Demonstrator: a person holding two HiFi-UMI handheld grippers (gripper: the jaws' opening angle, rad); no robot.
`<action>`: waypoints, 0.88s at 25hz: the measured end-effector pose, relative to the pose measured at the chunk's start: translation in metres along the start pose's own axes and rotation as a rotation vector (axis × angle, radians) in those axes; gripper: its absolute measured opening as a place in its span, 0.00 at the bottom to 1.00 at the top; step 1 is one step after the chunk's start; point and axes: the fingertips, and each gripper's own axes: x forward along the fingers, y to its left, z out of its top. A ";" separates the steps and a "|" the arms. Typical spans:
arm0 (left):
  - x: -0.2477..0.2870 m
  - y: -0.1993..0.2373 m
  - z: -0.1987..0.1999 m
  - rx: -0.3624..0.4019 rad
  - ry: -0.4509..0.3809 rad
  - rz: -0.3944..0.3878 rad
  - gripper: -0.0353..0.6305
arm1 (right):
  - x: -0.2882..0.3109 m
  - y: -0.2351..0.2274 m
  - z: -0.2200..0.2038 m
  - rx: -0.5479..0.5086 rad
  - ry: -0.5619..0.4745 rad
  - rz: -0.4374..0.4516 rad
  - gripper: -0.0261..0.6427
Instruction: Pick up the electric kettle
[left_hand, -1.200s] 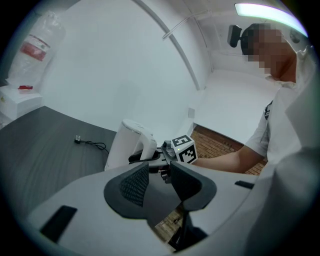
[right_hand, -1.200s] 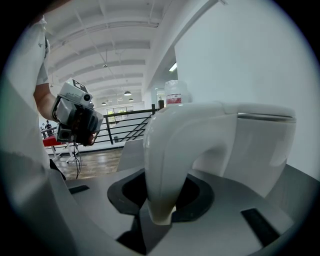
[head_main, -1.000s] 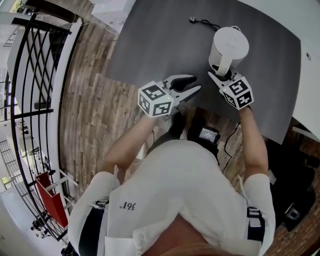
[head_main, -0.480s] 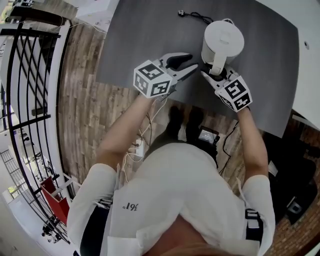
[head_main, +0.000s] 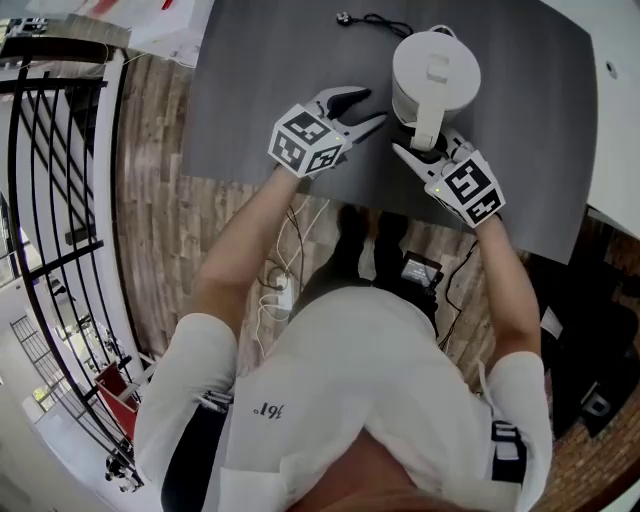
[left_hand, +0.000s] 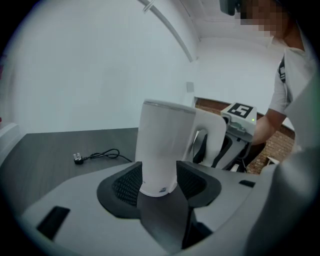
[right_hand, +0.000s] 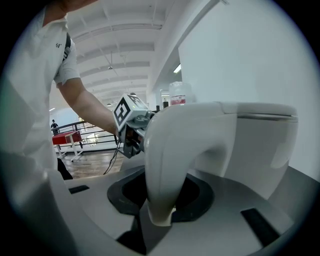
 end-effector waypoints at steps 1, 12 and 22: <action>0.004 0.002 -0.004 0.004 0.008 -0.004 0.35 | -0.001 0.000 0.000 -0.001 0.003 0.002 0.21; 0.040 0.000 -0.023 0.135 0.047 -0.100 0.45 | 0.006 0.007 0.002 -0.008 -0.012 0.033 0.21; 0.048 0.002 -0.025 0.198 0.070 -0.066 0.45 | 0.004 0.008 0.003 -0.010 -0.030 0.054 0.20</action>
